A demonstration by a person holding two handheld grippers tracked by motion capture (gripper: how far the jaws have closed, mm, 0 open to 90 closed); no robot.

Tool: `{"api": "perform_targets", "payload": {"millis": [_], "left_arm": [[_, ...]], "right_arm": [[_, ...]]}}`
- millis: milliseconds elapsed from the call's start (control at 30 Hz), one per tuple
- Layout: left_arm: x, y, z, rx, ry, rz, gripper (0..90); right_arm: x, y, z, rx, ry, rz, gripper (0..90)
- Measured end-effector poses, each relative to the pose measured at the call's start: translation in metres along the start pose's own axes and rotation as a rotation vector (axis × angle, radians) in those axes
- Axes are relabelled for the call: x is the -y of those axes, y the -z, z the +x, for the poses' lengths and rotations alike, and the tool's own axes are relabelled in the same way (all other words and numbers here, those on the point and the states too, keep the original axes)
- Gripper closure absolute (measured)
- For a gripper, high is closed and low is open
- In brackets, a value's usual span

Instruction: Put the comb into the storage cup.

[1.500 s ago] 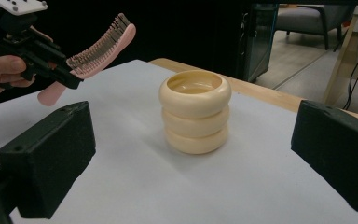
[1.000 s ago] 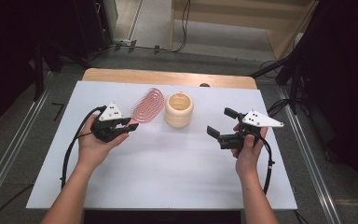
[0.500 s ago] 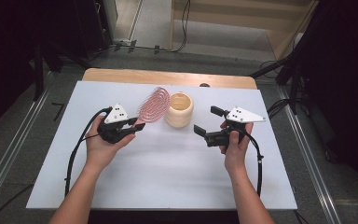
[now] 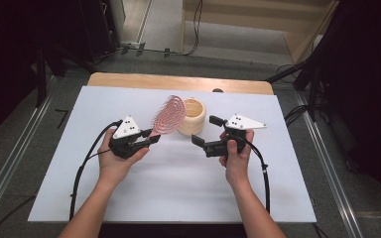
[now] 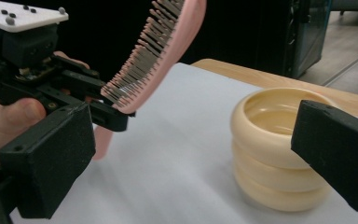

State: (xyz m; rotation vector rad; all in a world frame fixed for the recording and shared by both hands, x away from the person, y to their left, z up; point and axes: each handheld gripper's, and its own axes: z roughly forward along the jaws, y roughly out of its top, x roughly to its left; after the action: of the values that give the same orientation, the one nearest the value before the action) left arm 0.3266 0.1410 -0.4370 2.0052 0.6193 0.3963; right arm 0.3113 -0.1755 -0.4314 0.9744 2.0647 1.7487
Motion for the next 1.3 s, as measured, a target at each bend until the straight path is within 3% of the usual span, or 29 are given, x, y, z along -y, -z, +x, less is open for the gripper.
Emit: {"api": "perform_targets", "payload": {"millis": [467,567,667,833,1033,1300], "left_arm": [[0.006,-0.015,-0.023,0.011,-0.016,-0.019,70.0],[0.007,-0.017,-0.026,0.011,-0.020,-0.023,70.1],[0.007,-0.019,-0.030,0.022,-0.025,-0.025,70.0],[0.010,-0.024,-0.040,0.021,-0.043,-0.036,70.0],[0.011,-0.026,-0.046,0.006,-0.053,-0.047,70.0],[0.012,-0.028,-0.051,-0.012,-0.061,-0.059,70.0]], "right_arm": [[-0.001,-0.010,0.016,-0.070,-0.065,-0.007,0.0],[-0.002,-0.012,0.021,-0.059,-0.080,-0.016,10.8],[-0.003,-0.013,0.023,-0.078,-0.092,-0.017,11.7],[-0.003,-0.016,0.025,-0.063,-0.103,-0.007,14.0],[-0.002,-0.019,0.026,-0.047,-0.170,0.007,26.6],[0.002,-0.021,0.030,0.009,-0.181,-0.001,40.1]]}}
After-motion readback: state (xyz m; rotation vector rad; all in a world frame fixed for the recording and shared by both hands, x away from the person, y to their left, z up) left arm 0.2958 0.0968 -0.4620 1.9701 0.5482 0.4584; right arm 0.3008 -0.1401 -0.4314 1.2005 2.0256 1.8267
